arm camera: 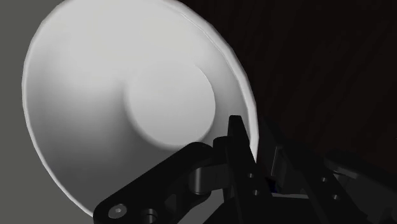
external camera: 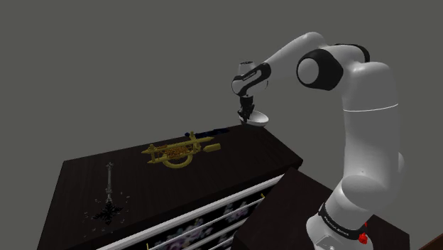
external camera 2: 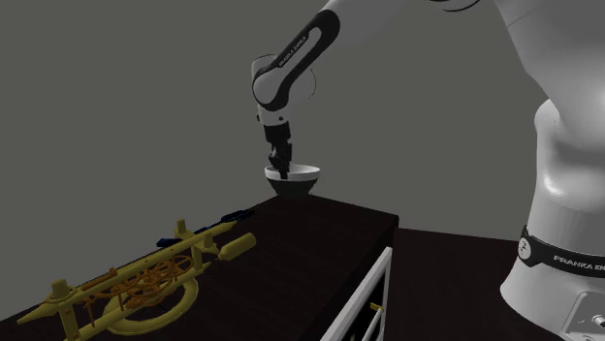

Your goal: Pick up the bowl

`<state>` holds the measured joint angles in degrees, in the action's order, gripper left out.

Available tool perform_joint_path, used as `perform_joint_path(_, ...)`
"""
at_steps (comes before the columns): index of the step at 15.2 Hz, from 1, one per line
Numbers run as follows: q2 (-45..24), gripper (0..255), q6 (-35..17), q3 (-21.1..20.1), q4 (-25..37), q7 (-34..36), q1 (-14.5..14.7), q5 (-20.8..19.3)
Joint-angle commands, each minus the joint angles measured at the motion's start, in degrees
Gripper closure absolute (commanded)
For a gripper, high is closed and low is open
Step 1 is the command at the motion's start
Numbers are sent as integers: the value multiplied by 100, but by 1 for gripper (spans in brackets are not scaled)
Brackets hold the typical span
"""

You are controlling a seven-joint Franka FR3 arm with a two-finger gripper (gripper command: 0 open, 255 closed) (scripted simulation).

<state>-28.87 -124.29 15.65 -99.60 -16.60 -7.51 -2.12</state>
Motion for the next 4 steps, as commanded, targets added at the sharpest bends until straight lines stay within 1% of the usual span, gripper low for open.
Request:
perform_joint_path(1, 104, 255, 120, 14, 21, -3, 13, -21)
perform_joint_path(4, 150, 255, 189, 20, 45, -6, 18, -29)
